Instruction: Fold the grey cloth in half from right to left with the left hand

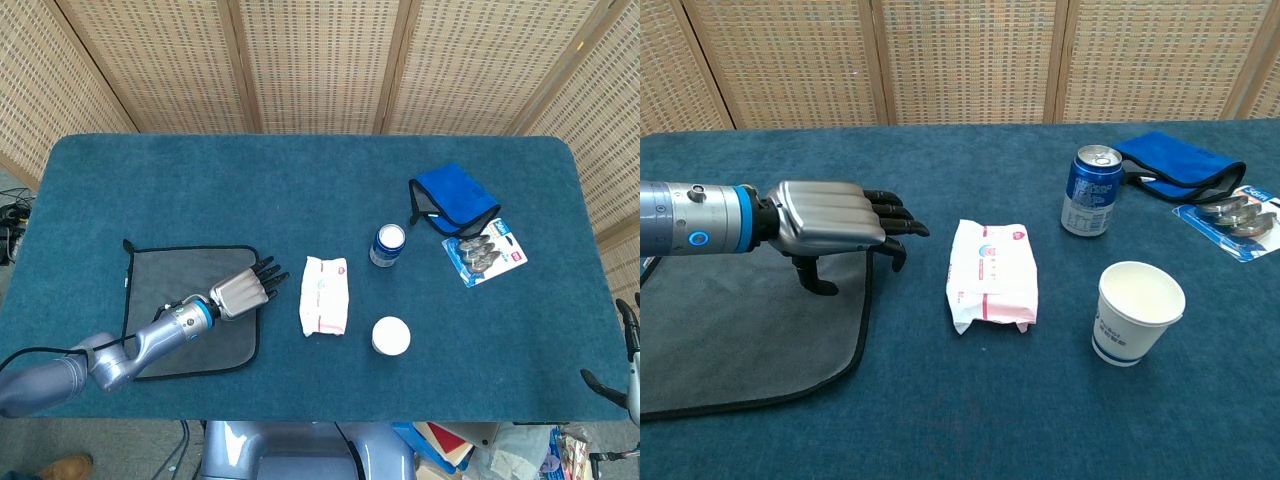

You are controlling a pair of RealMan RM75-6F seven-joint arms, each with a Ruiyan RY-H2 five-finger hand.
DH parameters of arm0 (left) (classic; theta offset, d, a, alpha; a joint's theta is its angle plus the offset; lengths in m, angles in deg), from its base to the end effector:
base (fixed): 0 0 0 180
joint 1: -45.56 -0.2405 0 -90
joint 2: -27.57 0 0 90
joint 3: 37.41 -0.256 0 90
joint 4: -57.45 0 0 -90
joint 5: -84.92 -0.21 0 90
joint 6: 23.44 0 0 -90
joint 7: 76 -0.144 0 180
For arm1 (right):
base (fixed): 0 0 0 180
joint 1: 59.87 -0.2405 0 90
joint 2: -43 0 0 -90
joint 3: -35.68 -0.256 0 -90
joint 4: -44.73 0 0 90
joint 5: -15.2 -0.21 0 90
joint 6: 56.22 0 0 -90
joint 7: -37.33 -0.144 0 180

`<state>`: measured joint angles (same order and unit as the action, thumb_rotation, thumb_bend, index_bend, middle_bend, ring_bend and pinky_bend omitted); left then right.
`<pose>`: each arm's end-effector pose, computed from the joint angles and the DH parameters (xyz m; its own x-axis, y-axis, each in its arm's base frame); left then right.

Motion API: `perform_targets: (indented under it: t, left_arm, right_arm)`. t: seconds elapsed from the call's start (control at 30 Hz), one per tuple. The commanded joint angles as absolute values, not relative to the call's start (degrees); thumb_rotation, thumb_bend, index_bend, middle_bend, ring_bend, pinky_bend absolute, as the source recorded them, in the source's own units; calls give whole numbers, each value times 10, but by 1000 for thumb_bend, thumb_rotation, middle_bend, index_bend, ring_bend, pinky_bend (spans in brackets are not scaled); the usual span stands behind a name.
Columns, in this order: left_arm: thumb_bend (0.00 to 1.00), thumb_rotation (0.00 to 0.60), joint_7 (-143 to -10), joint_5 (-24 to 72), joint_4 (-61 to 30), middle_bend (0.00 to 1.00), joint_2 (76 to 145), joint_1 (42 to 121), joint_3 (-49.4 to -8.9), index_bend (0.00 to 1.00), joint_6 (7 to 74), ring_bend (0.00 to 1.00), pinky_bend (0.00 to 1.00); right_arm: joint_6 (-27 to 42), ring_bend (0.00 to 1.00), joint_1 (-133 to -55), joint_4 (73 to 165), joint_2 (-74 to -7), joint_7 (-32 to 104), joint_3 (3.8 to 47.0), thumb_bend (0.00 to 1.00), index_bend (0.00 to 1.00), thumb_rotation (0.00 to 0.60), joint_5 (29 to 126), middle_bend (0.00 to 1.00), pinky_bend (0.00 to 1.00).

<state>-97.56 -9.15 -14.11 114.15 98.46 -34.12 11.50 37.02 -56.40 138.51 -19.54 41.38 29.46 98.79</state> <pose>-0.1445 0.3570 -0.0456 0.9244 -0.0422 0.3792 0.1898 -0.8113 -0.5530 -0.3246 -0.1446 0.1949 0.4735 0.1276 0.8715 -0.8763 0.1685 0.4514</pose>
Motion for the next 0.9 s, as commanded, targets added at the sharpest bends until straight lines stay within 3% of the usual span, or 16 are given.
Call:
perform_targets:
  t: [0.03,0.4,0.57,0.9]
  left_arm:
    - [296,600,-978,-88,-139,0,1143,986,-346,272,115,0,0]
    - [296,600,-988,-65,-124,0,1163,1001,-354,288,109,0,0]
    - [296,600,-994,-55,-127,0,1162,1002,-359,376,112,0,0]
    - [300,600,-1001,-42,-123,0,1161,1005,-367,436,121,0,0]
  right_arm:
    - [369,0,-564,1385,-195,414,294,0,0,600,986,0,0]
    - [367,0,-564,1387,-194,415,294,0,0,600,981,0,0]
    - [365,0,-564,1387,-192,412,293,0,0,600,978,0,0]
    - [365,0,-564,1387,-191,409,293,0,0,600,977,0,0]
